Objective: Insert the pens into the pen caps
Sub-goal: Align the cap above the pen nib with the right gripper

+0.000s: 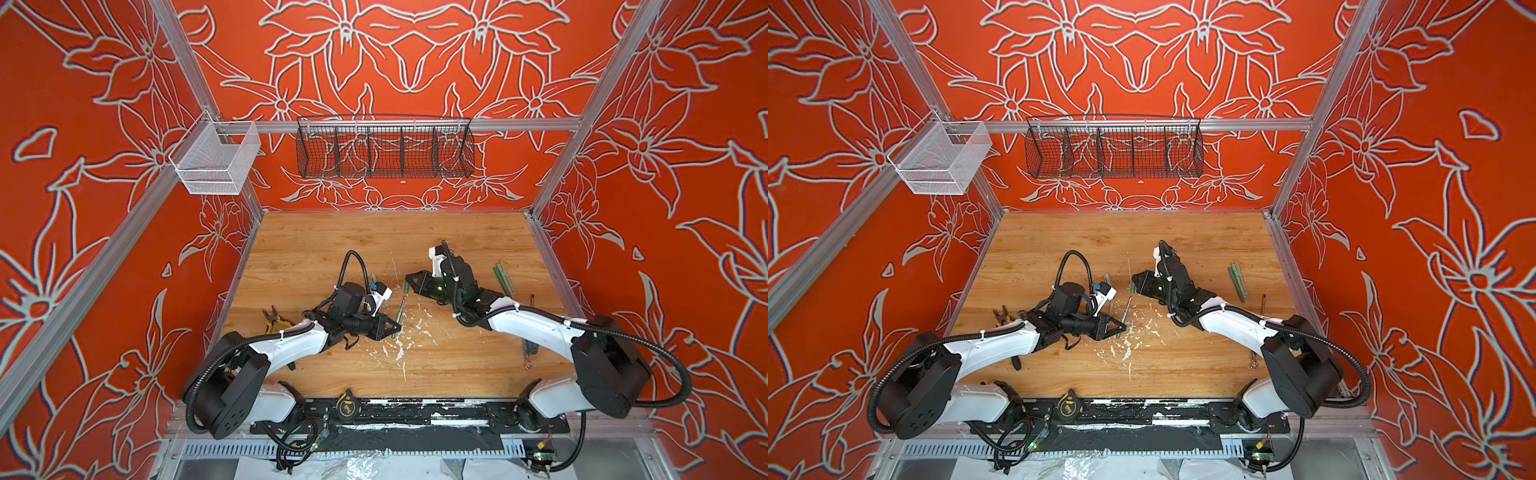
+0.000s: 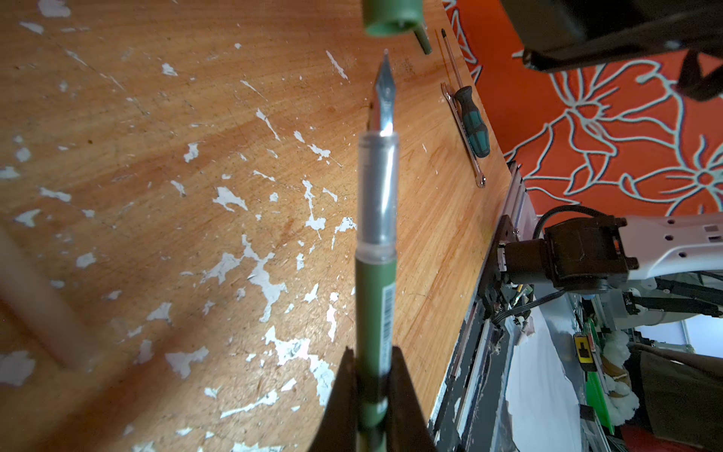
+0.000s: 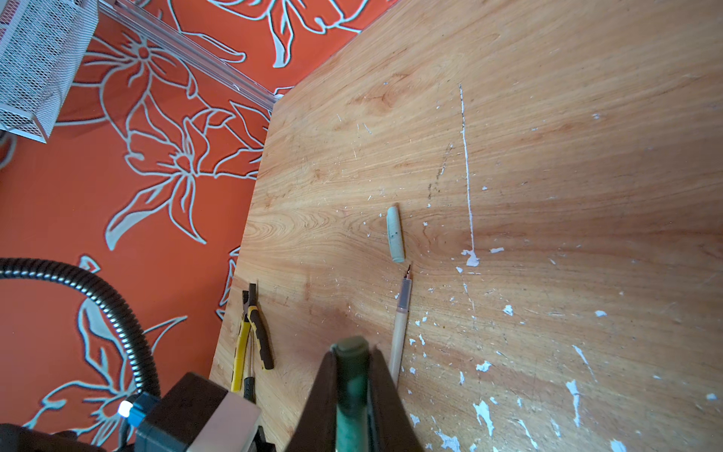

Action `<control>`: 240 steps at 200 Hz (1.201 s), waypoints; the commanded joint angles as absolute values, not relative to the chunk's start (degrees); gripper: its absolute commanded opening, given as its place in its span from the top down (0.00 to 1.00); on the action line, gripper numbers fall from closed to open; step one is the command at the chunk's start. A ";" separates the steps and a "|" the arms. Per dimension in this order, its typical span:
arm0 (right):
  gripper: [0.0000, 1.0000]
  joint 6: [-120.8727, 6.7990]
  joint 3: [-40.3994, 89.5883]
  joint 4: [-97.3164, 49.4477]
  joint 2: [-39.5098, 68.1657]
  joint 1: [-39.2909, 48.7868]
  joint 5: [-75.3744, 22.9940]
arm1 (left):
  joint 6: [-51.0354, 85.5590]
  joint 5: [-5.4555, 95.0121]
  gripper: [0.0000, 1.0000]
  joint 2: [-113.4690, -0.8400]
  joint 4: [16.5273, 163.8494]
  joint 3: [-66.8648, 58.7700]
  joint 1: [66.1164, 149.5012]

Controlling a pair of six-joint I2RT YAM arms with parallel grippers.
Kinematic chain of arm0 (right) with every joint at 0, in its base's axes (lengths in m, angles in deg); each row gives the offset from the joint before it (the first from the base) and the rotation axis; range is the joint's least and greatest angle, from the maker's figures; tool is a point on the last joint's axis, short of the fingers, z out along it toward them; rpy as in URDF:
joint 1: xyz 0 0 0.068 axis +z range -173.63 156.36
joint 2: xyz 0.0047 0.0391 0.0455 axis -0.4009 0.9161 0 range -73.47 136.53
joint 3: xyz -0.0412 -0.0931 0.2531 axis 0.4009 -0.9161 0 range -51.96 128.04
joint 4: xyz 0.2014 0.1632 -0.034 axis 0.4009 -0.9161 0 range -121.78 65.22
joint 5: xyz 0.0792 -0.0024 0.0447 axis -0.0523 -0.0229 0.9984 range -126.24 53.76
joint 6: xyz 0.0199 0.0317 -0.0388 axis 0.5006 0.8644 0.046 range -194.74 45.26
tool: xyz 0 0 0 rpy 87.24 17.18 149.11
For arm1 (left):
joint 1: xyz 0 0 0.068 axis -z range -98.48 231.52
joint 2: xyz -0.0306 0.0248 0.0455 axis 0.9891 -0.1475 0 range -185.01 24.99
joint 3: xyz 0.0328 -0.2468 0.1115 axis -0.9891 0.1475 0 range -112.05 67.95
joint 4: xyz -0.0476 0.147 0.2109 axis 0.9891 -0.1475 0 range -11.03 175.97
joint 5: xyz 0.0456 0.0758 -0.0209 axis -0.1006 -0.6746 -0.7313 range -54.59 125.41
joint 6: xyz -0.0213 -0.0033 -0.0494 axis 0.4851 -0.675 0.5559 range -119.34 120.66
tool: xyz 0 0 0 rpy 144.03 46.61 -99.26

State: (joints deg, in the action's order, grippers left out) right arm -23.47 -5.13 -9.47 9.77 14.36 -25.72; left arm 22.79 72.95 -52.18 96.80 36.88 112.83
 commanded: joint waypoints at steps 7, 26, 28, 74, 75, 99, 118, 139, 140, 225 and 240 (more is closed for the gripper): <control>0.90 -22.50 -4.59 -7.92 10.82 14.86 -25.26 | 23.06 74.33 1.00 -50.77 98.62 35.66 112.20; 0.91 -22.36 -4.50 -7.80 11.15 15.03 -25.08 | 23.05 74.51 1.00 -50.77 98.80 35.66 112.11; 0.90 -22.40 -4.41 -7.77 11.16 15.08 -25.08 | 23.06 74.52 1.00 -50.77 98.87 35.67 112.11; 0.90 -22.37 -4.06 -7.64 11.60 15.22 -25.25 | 23.15 75.04 1.00 -50.94 98.90 35.63 112.02; 0.90 -22.36 -4.06 -7.64 11.60 15.21 -25.26 | 23.15 75.09 1.00 -50.94 98.89 35.66 112.02; 0.90 -22.75 -3.50 -7.89 11.30 15.10 -25.74 | 23.14 75.09 1.00 -51.17 98.75 36.05 112.02; 0.90 -23.30 -2.66 -8.61 10.94 15.12 -25.94 | 23.14 74.96 1.00 -51.26 98.63 36.26 112.02; 0.90 -24.34 -2.14 -9.47 10.03 14.97 -26.88 | 23.33 74.96 1.00 -50.96 98.64 36.72 112.02; 0.90 -24.36 -2.09 -9.53 10.03 14.96 -26.90 | 23.37 74.96 1.00 -50.95 98.63 36.73 112.02; 0.90 -24.02 -2.81 -8.70 10.24 14.59 -25.89 | 23.40 74.08 1.00 -50.00 98.71 36.51 111.69; 0.90 -24.03 -3.07 -8.61 10.37 14.60 -26.00 | 23.52 74.43 1.00 -49.81 99.09 36.49 111.58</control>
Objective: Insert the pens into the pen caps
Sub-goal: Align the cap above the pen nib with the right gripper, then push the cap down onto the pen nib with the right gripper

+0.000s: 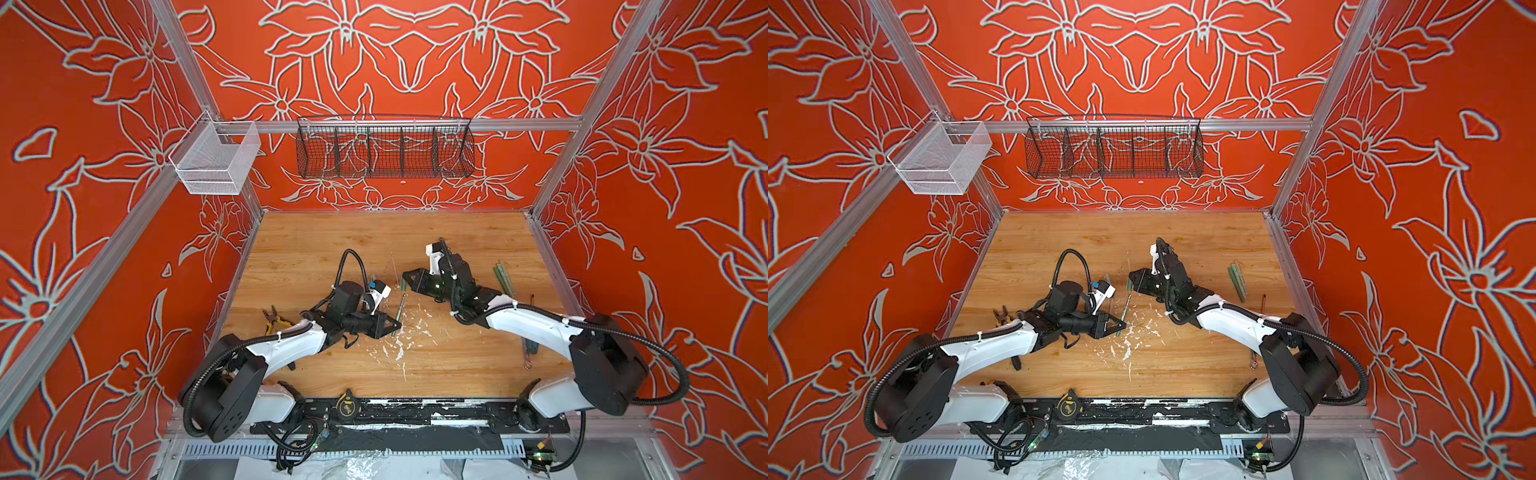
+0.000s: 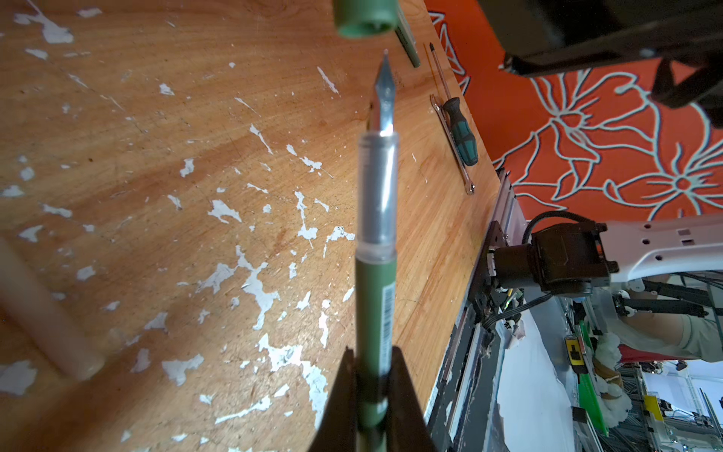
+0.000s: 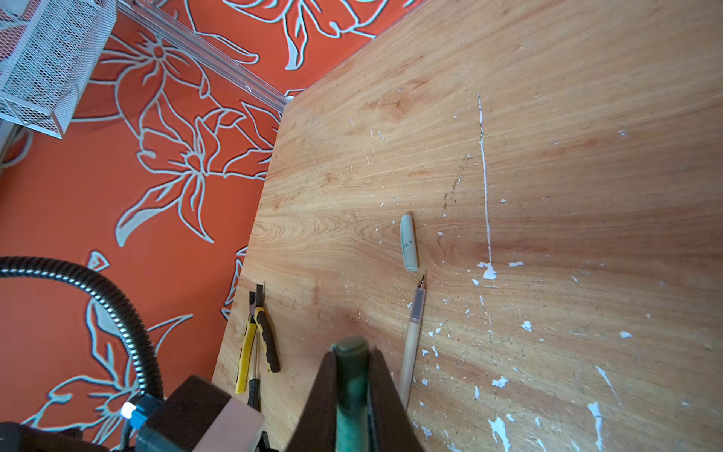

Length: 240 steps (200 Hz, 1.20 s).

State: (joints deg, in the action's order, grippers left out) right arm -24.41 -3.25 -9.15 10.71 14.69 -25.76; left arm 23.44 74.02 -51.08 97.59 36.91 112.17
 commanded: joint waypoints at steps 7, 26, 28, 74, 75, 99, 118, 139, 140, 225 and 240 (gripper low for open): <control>0.90 -24.00 -3.09 -8.61 10.47 14.60 -26.05 | 23.66 74.43 1.00 -49.73 99.12 36.55 111.58; 0.90 -23.85 -3.08 -8.35 10.63 14.60 -25.82 | 23.68 74.21 1.00 -49.58 99.06 36.70 111.50; 0.91 -23.85 -3.09 -8.28 10.64 14.60 -25.79 | 23.66 74.18 1.00 -49.62 99.02 36.67 111.49; 0.90 -23.75 -3.06 -7.92 11.07 14.60 -25.37 | 23.55 73.63 1.00 -49.15 98.89 36.83 110.88; 0.90 -23.75 -3.07 -7.92 11.08 14.60 -25.36 | 23.53 73.63 1.00 -49.17 98.89 36.83 110.88; 0.90 -23.48 -3.09 -7.44 11.38 14.75 -24.66 | 23.52 73.90 1.00 -49.40 99.29 36.64 110.44; 0.90 -23.19 -3.33 -7.14 11.47 15.08 -24.31 | 23.75 74.33 1.00 -49.72 99.60 36.29 110.13; 0.90 -22.65 -3.96 -6.19 11.54 15.28 -24.22 | 23.91 74.61 1.00 -49.91 100.25 36.22 109.83; 0.90 -22.63 -3.96 -6.13 11.57 15.29 -24.21 | 23.88 74.61 1.00 -49.90 100.27 36.22 109.83; 0.90 -22.18 -4.50 -3.27 13.14 17.18 -24.45 | 24.21 75.40 1.00 -49.60 100.97 36.12 108.99; 0.91 -22.18 -4.44 -3.25 13.33 17.56 -24.45 | 24.36 75.31 1.00 -49.25 101.02 36.31 108.85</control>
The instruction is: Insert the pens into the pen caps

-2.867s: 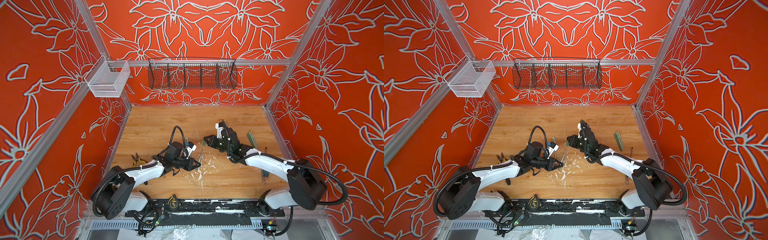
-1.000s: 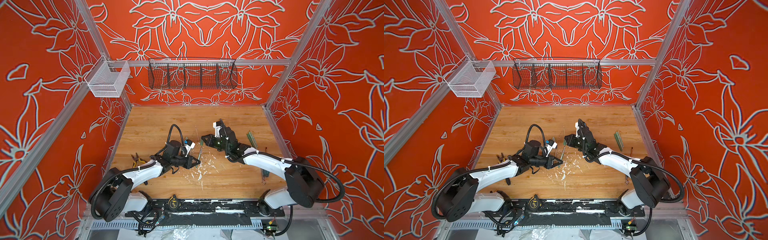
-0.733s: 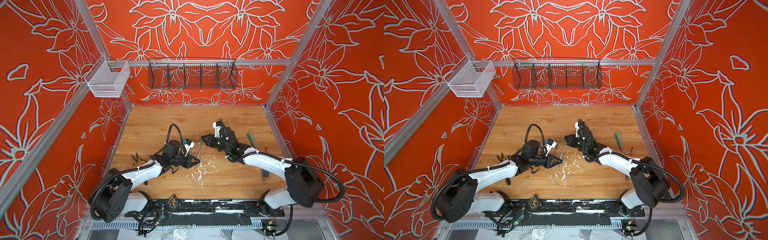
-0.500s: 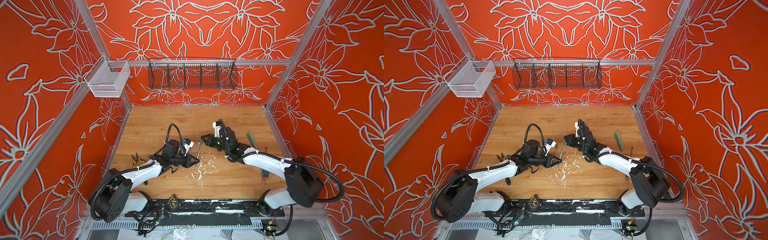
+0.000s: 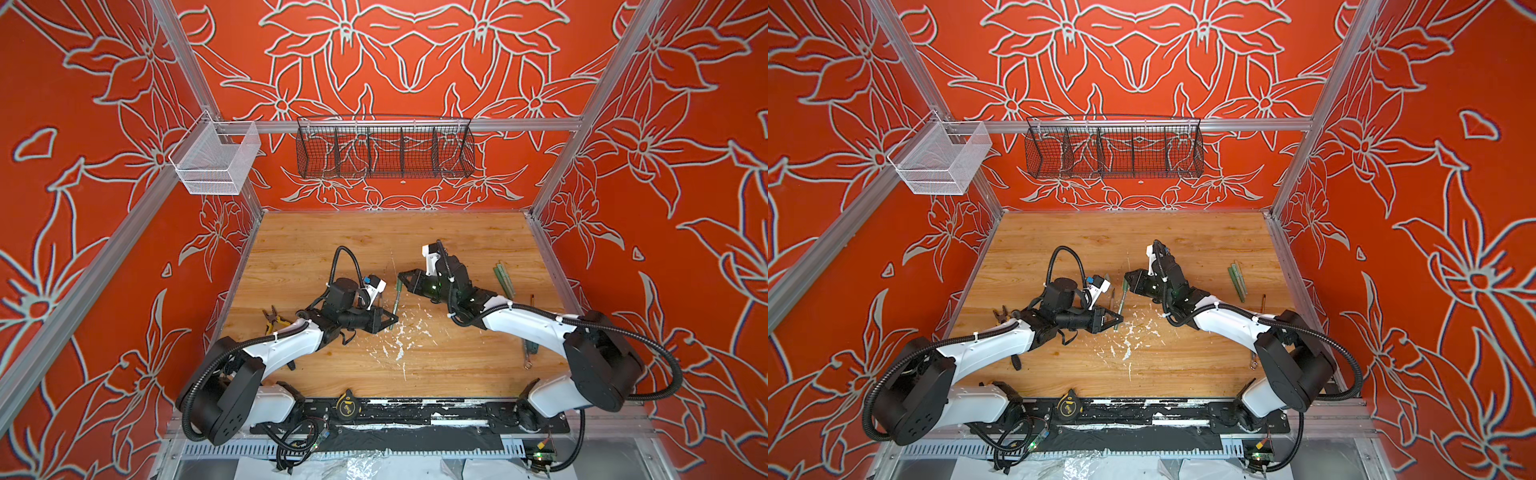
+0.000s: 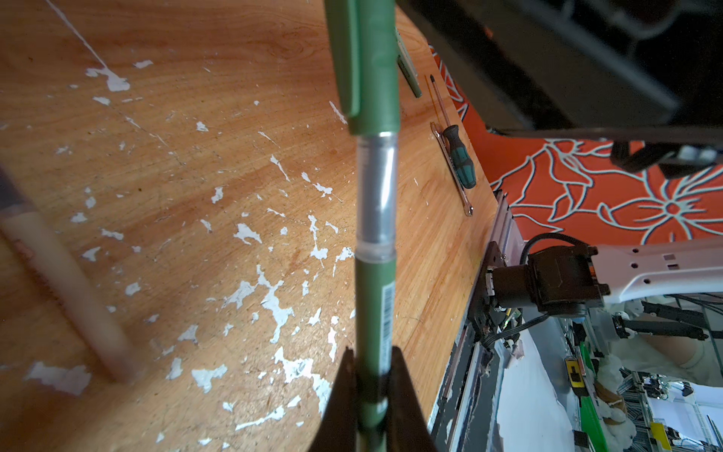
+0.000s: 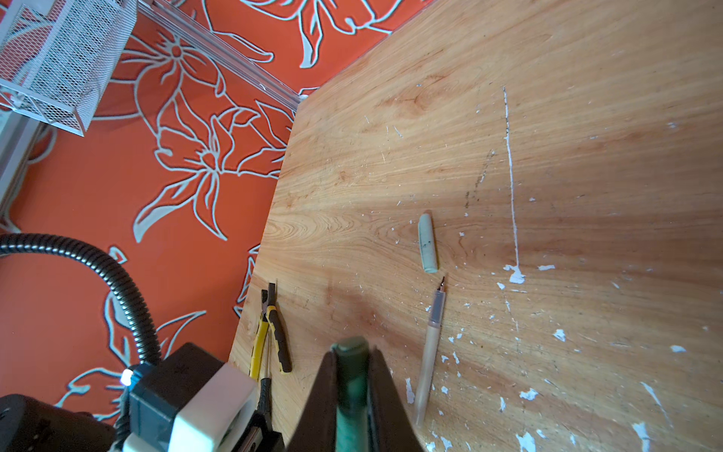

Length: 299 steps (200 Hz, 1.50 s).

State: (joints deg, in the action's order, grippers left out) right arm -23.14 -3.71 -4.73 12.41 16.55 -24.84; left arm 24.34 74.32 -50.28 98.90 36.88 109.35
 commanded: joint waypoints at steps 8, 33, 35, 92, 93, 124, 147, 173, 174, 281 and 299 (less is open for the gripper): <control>0.91 -22.10 -4.65 -3.10 13.36 17.76 -24.42 | 24.27 75.10 1.00 -49.06 101.04 36.30 108.72; 0.91 -21.48 -5.90 -2.83 12.61 18.93 -24.69 | 24.35 74.78 1.00 -48.56 101.26 36.47 108.28; 0.91 -21.43 -6.10 -2.75 12.49 18.98 -24.74 | 24.31 74.78 1.00 -48.55 101.28 36.48 108.25; 0.91 -20.74 -9.96 -2.03 9.22 20.90 -26.13 | 25.14 75.22 1.00 -47.49 102.78 36.65 107.01; 0.91 -20.71 -10.00 -1.98 9.18 20.95 -26.13 | 25.11 75.22 1.00 -47.46 102.86 36.66 107.01; 0.90 -20.80 -11.61 -1.40 7.10 21.64 -26.47 | 25.26 75.81 1.00 -45.93 104.26 36.66 107.01; 0.79 -21.82 -12.10 -2.35 4.00 21.58 -27.59 | 25.42 78.44 1.00 -44.90 106.46 37.28 107.01; 0.62 -25.03 -10.71 -6.78 -1.17 21.09 -28.62 | 26.81 81.93 1.00 -44.45 110.81 39.06 107.00; 0.62 -25.19 -10.72 -7.04 -1.46 21.09 -28.70 | 26.83 82.05 1.00 -44.45 110.91 39.09 107.00; 0.32 -35.91 -7.57 -15.64 -10.80 17.82 -15.72 | 30.33 94.24 1.00 -47.21 122.67 39.64 110.42; 0.33 -36.44 -8.00 -14.94 -10.80 17.81 -14.73 | 30.52 95.42 1.00 -47.43 123.23 39.49 110.94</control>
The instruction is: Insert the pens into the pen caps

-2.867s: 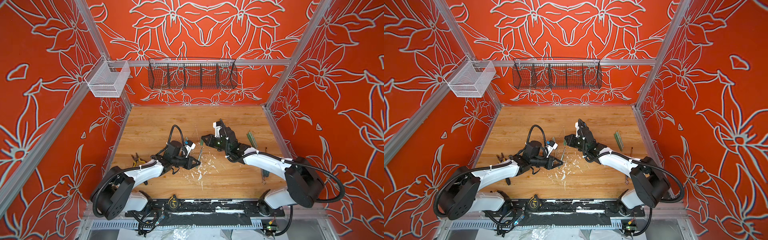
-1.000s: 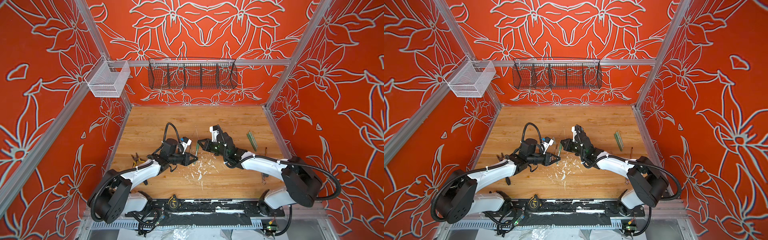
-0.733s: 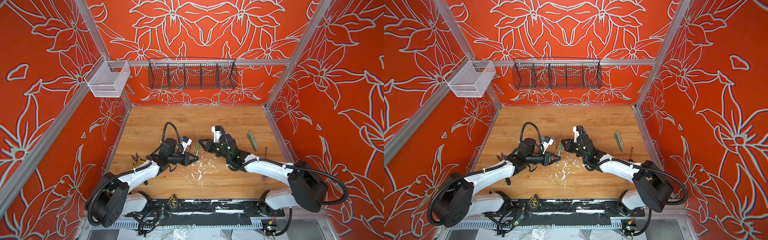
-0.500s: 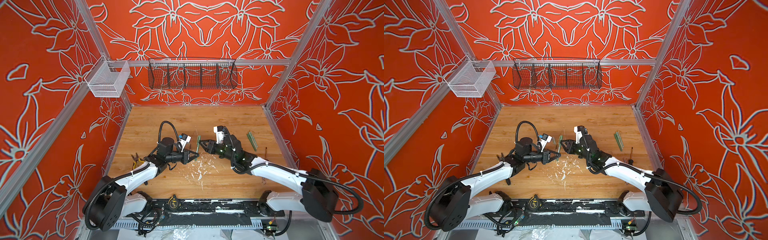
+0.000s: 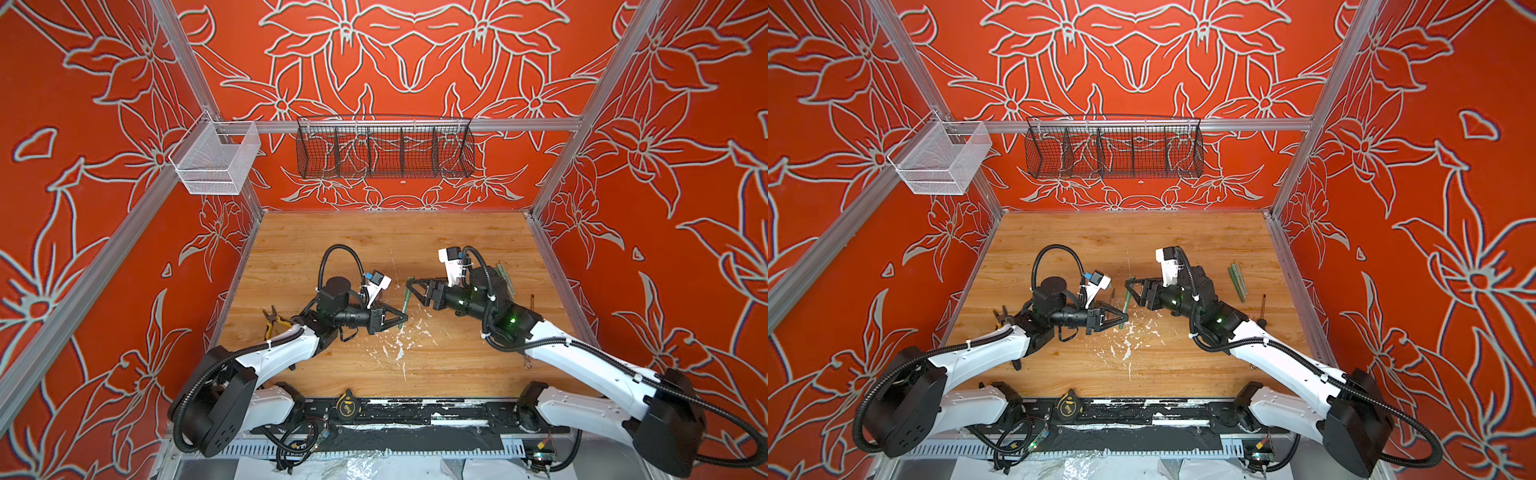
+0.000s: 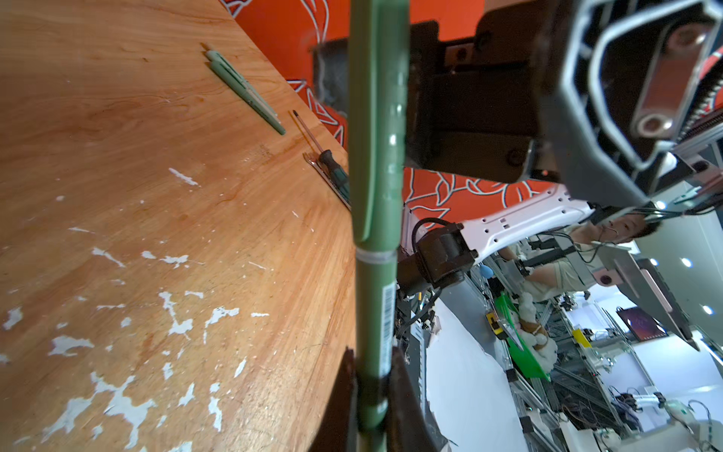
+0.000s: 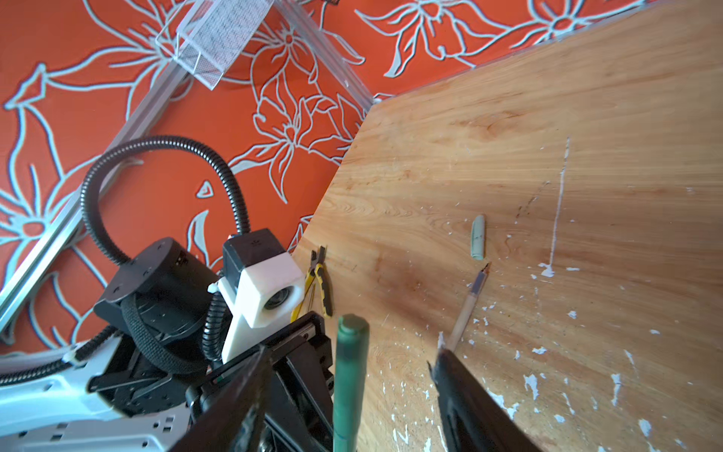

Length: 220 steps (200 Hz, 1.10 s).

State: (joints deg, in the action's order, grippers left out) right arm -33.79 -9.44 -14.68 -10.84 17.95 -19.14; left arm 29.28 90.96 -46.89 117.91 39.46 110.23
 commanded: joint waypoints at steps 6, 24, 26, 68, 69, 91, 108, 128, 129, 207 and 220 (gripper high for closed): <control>0.33 -36.42 -8.16 -14.50 -10.82 17.83 -14.47 | 30.47 95.61 1.00 -47.60 123.23 39.39 111.19; 0.37 -36.91 -8.03 -13.65 -10.65 17.84 -12.81 | 30.62 95.93 1.00 -48.00 123.40 39.33 111.49; 0.37 -37.00 -8.00 -13.63 -10.68 17.83 -12.72 | 30.58 95.95 1.00 -48.04 123.47 39.31 111.53; 0.48 -37.40 -8.54 -11.10 -11.31 17.85 -10.77 | 30.70 96.52 1.00 -48.88 123.50 38.79 111.70; 0.48 -37.48 -8.54 -11.09 -11.32 17.85 -10.72 | 30.66 96.51 1.00 -48.90 123.50 38.78 111.68; 0.53 -37.82 -8.17 -11.20 -11.25 17.84 -10.33 | 30.88 96.58 1.00 -49.28 123.59 38.54 111.68; 0.58 -37.82 -8.18 -10.91 -10.95 17.85 -9.97 | 30.91 96.41 1.00 -49.36 123.52 38.44 111.71; 0.67 -37.77 -8.18 -10.92 -10.59 17.85 -9.91 | 30.89 96.33 1.00 -49.29 123.50 38.29 111.67; 0.67 -37.71 -8.18 -10.91 -10.61 17.85 -9.89 | 30.89 96.32 1.00 -49.33 123.50 38.27 111.67; 1.00 -34.84 -11.06 -5.62 -9.14 18.18 -7.50 | 30.22 94.14 1.00 -45.94 124.32 37.23 111.71; 1.00 -34.51 -12.19 -4.45 -9.40 18.56 -7.42 | 29.69 92.83 1.00 -44.91 124.29 37.16 111.67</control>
